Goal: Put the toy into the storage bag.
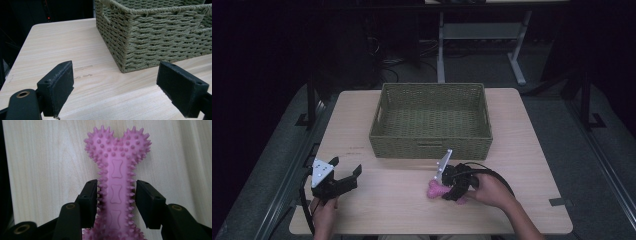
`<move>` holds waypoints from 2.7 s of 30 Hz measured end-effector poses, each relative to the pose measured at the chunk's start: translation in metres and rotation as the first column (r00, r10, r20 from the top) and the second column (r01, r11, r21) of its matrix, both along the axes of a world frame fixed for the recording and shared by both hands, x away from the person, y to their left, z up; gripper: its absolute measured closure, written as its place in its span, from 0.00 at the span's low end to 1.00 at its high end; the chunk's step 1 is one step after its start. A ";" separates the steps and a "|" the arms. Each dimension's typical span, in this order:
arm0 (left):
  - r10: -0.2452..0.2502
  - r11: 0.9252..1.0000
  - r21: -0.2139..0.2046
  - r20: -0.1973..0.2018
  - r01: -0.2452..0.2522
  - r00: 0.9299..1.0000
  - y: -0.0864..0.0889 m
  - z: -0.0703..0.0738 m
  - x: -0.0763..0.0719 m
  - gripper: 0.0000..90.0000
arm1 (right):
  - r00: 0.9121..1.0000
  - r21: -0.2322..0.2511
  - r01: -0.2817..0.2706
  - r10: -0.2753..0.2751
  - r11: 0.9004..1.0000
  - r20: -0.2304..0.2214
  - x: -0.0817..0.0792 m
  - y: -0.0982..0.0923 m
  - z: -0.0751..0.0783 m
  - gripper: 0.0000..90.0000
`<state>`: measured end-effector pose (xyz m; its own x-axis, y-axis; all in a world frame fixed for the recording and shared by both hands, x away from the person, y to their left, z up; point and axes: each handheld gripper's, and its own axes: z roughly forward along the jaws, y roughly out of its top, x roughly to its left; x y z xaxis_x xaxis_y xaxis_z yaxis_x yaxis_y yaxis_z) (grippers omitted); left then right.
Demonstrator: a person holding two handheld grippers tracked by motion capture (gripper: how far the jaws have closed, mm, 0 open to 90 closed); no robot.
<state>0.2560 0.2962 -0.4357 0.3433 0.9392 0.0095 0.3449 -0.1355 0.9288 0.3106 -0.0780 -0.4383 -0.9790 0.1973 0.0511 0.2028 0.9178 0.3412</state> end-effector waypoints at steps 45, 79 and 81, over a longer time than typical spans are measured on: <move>0.003 1.000 -0.007 -0.001 -0.003 1.000 0.000 0.000 0.000 0.15 | 1.000 0.043 -0.024 0.024 0.999 0.003 0.004 -0.013 0.026 0.64; 0.003 1.000 -0.006 -0.003 -0.003 1.000 0.001 0.000 0.000 0.15 | 1.000 0.093 -0.017 0.014 0.996 0.026 0.011 -0.029 0.066 0.64; 0.002 1.000 -0.007 -0.004 -0.002 1.000 0.001 0.000 0.000 0.15 | 1.000 0.091 -0.017 0.015 0.996 0.027 0.012 -0.029 0.068 0.64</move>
